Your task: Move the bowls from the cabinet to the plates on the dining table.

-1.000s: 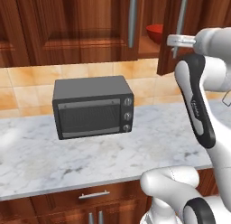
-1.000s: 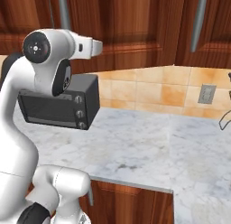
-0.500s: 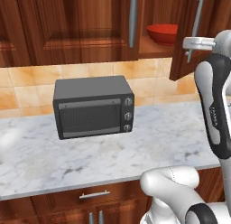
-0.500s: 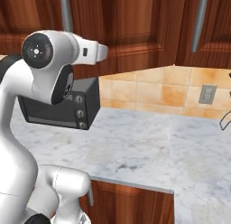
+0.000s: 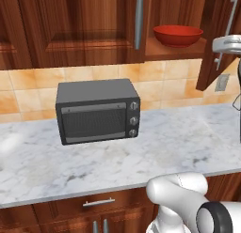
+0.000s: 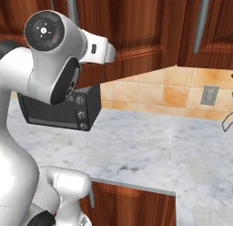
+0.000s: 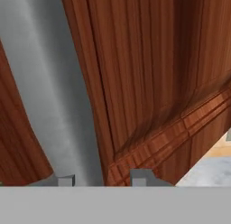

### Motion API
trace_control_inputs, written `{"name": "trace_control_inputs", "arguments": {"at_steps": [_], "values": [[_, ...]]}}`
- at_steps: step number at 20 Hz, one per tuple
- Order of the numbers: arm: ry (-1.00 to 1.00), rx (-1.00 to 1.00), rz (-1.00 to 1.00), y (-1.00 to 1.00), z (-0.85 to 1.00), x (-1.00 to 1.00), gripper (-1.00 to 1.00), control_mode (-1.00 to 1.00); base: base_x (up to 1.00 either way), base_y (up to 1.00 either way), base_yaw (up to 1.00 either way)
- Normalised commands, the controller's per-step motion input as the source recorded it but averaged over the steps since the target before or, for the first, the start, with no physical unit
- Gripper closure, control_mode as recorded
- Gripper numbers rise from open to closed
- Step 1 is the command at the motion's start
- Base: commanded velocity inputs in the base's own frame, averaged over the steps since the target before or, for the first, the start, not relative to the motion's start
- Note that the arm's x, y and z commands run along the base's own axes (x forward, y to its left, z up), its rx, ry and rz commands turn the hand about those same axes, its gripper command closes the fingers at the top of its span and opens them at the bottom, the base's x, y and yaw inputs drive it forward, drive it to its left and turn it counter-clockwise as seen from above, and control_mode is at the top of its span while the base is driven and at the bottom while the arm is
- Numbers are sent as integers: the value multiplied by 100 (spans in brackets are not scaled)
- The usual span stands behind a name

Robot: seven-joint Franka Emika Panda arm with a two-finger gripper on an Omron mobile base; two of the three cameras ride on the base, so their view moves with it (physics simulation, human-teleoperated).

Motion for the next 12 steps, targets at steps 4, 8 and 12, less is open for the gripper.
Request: {"name": "trace_control_inputs", "arguments": {"at_steps": [4,8,12], "values": [[-6,0,0,0,0,-9,-100,-100,0,0,0],[-24,4,1,-11,0,-42,-100,-100,0,0,0],[-34,6,4,-4,0,-63,-100,-100,0,0,0]]}}
